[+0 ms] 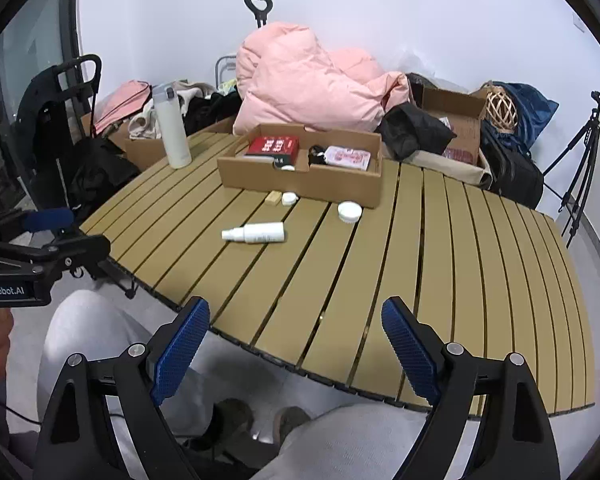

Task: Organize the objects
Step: 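Grasp the white spray bottle with the left gripper while the right grasps a white ridged cap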

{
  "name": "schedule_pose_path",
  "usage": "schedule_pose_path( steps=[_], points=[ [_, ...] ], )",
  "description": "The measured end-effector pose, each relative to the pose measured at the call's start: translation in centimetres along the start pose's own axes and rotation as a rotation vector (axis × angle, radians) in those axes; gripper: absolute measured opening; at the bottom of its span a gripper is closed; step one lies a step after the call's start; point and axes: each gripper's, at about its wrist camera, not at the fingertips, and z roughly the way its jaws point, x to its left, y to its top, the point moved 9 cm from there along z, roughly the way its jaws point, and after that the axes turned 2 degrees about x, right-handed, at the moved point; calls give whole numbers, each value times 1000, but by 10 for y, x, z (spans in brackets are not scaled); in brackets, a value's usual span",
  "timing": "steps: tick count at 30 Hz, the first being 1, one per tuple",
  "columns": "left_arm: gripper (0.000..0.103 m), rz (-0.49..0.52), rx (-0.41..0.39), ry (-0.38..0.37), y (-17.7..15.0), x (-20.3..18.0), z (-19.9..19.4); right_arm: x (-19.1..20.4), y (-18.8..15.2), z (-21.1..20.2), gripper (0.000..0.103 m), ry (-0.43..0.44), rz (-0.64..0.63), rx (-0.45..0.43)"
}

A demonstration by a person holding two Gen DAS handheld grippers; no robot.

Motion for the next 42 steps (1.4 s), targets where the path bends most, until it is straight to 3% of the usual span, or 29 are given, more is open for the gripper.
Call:
schedule_pose_path(
  steps=[5, 10, 12, 14, 17, 21, 23, 25, 26, 28, 29, 30, 38, 42],
  points=[
    [88, 49, -1, -65, 0, -16, 28, -11, -2, 15, 91, 13, 57, -1],
    [88, 126, 56, -37, 16, -26, 89, -32, -4, 65, 91, 51, 129, 106],
    [88, 171, 55, -57, 23, -34, 113, -44, 1, 80, 91, 25, 134, 110],
    [88, 205, 47, -86, 34, -41, 136, -56, 10, 102, 91, -8, 111, 119],
    [87, 259, 41, -115, 54, -48, 171, -69, 33, 140, 90, 10, 100, 122],
    [84, 324, 36, -112, 71, -55, 209, -81, 58, 195, 87, 14, 85, 150],
    [79, 348, 39, -75, 68, -54, 222, -85, 70, 227, 82, 30, 95, 167],
    [62, 400, 73, -36, 60, -51, 231, -89, 74, 249, 74, 21, 120, 194],
    [57, 400, 96, -35, 55, -50, 235, -89, 76, 259, 66, 23, 128, 198],
    [24, 376, 141, -40, 50, -44, 241, -88, 78, 275, 58, 1, 133, 205],
    [24, 358, 159, -47, 48, -41, 244, -88, 78, 281, 45, -12, 132, 211],
    [24, 338, 163, -59, 49, -37, 245, -89, 76, 287, 42, -29, 133, 220],
    [24, 308, 103, -87, 59, -38, 229, -100, 77, 281, 40, -31, 189, 183],
    [24, 134, 117, -121, 60, -26, 191, -93, 81, 239, 36, -22, 176, 124]
  ],
)
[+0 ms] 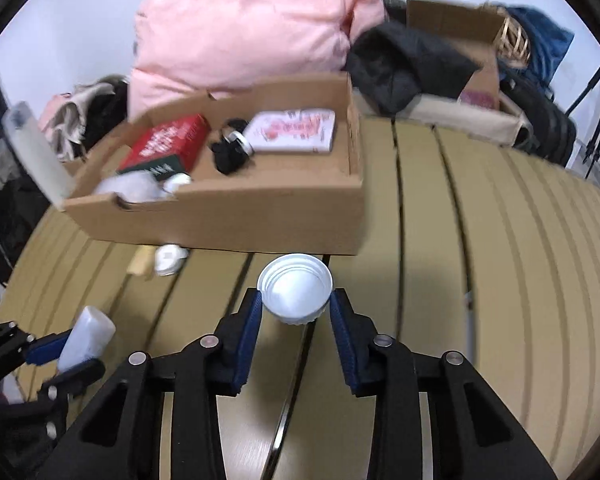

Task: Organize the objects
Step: 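Grasp the white spray bottle with the left gripper while the right grasps a white ridged cap, then carry the spray bottle and white cap over the tray with both grippers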

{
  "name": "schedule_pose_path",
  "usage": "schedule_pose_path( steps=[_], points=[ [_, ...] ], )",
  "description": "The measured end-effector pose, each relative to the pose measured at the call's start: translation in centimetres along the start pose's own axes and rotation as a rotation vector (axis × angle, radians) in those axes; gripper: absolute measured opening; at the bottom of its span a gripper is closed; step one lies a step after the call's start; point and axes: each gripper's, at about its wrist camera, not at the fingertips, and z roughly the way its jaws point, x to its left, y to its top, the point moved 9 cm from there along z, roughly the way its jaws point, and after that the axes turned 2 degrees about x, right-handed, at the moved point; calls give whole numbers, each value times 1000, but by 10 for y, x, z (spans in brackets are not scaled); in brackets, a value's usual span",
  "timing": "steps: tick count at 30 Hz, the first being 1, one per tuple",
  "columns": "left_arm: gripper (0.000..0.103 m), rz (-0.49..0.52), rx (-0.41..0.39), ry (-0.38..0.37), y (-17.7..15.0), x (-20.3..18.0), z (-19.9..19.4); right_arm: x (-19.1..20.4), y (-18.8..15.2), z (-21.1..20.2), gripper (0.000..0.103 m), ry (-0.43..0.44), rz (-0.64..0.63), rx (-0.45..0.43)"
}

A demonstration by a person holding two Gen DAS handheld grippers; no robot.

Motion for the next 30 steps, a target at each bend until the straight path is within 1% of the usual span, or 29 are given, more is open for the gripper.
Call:
schedule_pose_path(
  steps=[1, 2, 3, 6, 7, 8, 9, 11, 12, 13, 14, 15, 16, 17, 19, 21, 22, 24, 25, 26, 27, 28, 29, 30],
  points=[
    [24, -24, -9, -8, -2, -1, -13, 4, -2, -17, 34, 12, -12, -19],
    [24, -53, -18, -5, -6, -1, -32, 7, -5, -33, 14, 22, -24, -35],
    [24, -71, -32, -3, -7, -1, -45, 12, -11, -57, 9, 29, -46, -48],
    [24, -114, -152, -29, -9, -6, -100, 21, -24, -108, 9, 34, -116, -102],
    [24, -130, -177, -39, -11, -8, -111, 24, -31, -123, 9, 41, -140, -122],
    [24, -139, -187, -46, -14, -9, -117, 24, -35, -129, 9, 43, -153, -130],
    [24, -144, -174, -29, -20, -10, -118, 21, -43, -131, 9, 38, -158, -130],
    [24, -140, -148, 0, -30, -14, -117, 7, -56, -127, 9, 20, -113, -113],
    [24, -144, -138, 2, -37, -15, -116, 0, -64, -124, 10, 32, -77, -102],
    [24, -154, -122, 2, -43, -16, -114, -8, -73, -119, 11, 67, -34, -86],
    [24, -164, -106, 2, -48, -15, -111, -13, -79, -116, 19, 80, -10, -74],
    [24, -175, -89, 2, -54, -16, -107, -17, -85, -112, 41, 81, 8, -57],
    [24, -178, -78, 6, -58, -16, -105, -20, -90, -108, 56, 81, 10, -44],
    [24, -179, -66, 15, -61, -16, -101, -20, -94, -106, 82, 87, 9, -36],
    [24, -181, -51, 27, -66, -16, -98, -20, -96, -96, 83, 101, 14, -19],
    [24, -183, -43, 21, -68, -18, -95, -21, -96, -86, 83, 90, 11, 0],
    [24, -179, -41, 23, -68, -19, -95, -21, -93, -76, 83, 76, 6, 7],
    [24, -178, -40, 28, -69, -20, -94, -19, -86, -58, 83, 83, -11, 35],
    [24, -178, -38, 27, -69, -20, -93, -21, -82, -51, 83, 75, -15, 35],
    [24, -181, -35, 28, -69, -20, -91, -27, -70, -39, 83, 39, -25, 18],
    [24, -186, -31, 28, -69, -17, -89, -30, -65, -31, 83, 19, -34, 21],
    [24, -188, -28, 28, -69, -16, -87, -35, -59, -15, 75, 1, -37, 48],
    [24, -191, -24, 29, -69, -15, -85, -38, -56, -5, 30, 6, -30, 71],
    [24, -195, -23, 29, -69, -13, -84, -41, -55, 4, 16, -1, -21, 98]
  ],
)
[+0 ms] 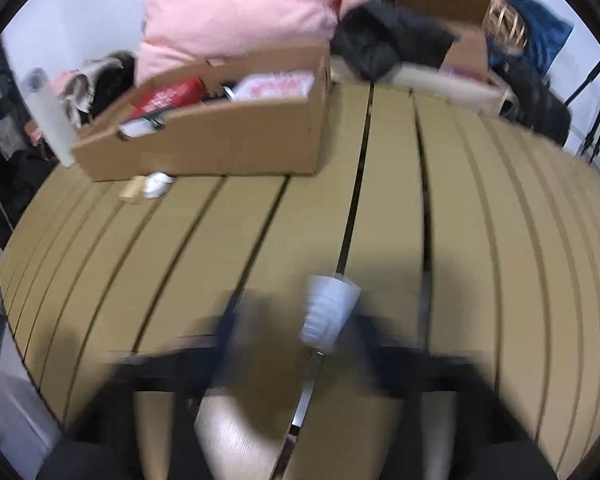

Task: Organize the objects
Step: 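Carry the spray bottle and white cap over the tray with both grippers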

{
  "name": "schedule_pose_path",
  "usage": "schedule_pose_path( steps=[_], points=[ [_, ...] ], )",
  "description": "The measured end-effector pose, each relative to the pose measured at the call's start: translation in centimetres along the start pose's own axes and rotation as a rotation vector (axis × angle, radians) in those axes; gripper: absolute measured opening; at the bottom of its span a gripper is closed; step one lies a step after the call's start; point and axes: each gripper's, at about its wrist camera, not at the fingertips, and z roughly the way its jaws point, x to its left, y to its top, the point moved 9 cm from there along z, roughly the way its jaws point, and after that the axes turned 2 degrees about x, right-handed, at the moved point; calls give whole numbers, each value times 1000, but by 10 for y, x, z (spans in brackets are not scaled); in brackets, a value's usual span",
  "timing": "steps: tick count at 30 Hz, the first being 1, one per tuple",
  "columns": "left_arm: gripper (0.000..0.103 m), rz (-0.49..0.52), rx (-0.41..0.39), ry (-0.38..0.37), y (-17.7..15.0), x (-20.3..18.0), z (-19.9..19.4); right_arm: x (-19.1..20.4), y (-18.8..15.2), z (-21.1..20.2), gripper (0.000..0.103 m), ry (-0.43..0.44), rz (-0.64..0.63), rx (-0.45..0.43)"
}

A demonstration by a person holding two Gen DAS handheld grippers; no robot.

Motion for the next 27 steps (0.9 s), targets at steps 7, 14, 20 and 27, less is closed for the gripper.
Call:
schedule_pose_path(
  steps=[7, 14, 20, 27],
  points=[
    [24, -10, 14, -7, 4, 2, 9, -10, 2, 0, 15, 11, 40, -1],
    [24, -1, -36, -15, 10, -9, -20, 15, -17, -72, 15, 29, -70, -70],
    [24, 2, -87, -47, 8, -24, -68, 52, -72, -159, 15, 18, -143, -127],
    [24, 55, -158, -94, 13, -48, -108, 73, -107, -221, 15, 73, -113, -204]
  ],
)
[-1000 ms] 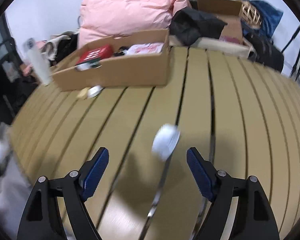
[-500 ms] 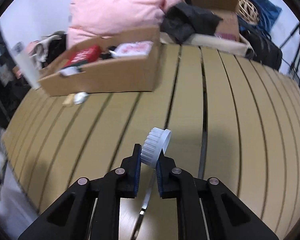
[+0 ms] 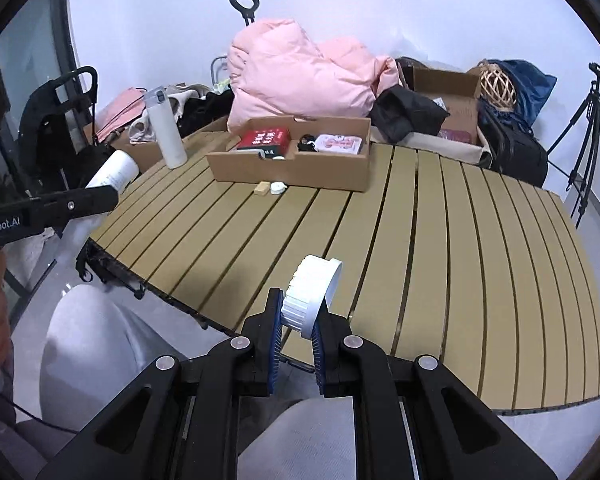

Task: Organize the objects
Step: 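Carry the spray bottle and white cap over the tray with both grippers, then open both grippers to set the items in the tray and withdraw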

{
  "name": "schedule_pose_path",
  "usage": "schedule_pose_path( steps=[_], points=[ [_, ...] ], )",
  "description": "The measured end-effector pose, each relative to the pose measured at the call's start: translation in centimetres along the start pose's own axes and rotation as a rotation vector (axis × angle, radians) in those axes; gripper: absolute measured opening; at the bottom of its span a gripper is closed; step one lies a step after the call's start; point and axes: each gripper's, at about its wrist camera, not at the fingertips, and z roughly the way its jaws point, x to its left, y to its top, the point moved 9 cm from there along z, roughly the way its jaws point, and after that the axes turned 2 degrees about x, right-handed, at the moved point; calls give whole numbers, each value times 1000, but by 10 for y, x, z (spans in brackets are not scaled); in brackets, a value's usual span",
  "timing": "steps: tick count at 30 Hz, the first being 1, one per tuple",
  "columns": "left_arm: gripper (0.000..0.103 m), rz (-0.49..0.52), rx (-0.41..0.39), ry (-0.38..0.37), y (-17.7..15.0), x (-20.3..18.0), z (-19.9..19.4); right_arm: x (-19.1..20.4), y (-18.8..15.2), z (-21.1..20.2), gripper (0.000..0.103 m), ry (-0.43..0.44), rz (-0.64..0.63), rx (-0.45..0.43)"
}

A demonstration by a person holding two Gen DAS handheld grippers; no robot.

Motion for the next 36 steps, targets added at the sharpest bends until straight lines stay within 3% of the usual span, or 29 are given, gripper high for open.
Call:
schedule_pose_path(
  steps=[5, 8, 11, 16, 19, 21, 24, 26, 29, 31, 32, 34, 35, 36],
  points=[
    [24, -22, 33, -29, 5, 1, 9, 0, 14, 4, 15, 26, 2, -16],
    [24, -6, 40, -72, 34, -1, 18, 0, 35, 12, 15, 53, -15, -18],
    [24, 1, 60, -101, 81, 1, 42, 0, 80, 26, 15, 101, -56, -39],
    [24, 12, 107, -114, 157, 8, 115, -6, 167, 85, 15, 160, -82, -12],
    [24, -28, 168, -123, 190, 19, 179, -22, 209, 145, 15, 138, -72, 56],
    [24, -58, 197, -85, 203, 33, 219, -39, 230, 191, 15, 109, -44, 112],
    [24, -103, 249, -36, 204, 57, 273, -57, 239, 245, 15, 83, -7, 188],
    [24, -156, 292, -45, 200, 71, 300, -61, 235, 277, 15, 61, -15, 232],
    [26, -226, 331, -10, 193, 94, 332, -57, 228, 314, 15, 79, -14, 278],
    [47, -240, 327, 37, 191, 109, 340, -48, 224, 330, 15, 110, -29, 283],
    [52, -239, 316, 31, 192, 112, 337, -43, 222, 335, 16, 130, -37, 287],
    [70, -222, 272, 0, 198, 114, 326, -36, 220, 339, 41, 162, -50, 286],
    [71, -207, 255, 6, 202, 115, 320, -34, 220, 339, 81, 167, -57, 276],
    [71, -182, 222, 22, 208, 117, 310, -33, 221, 336, 100, 172, -61, 263]
  ],
)
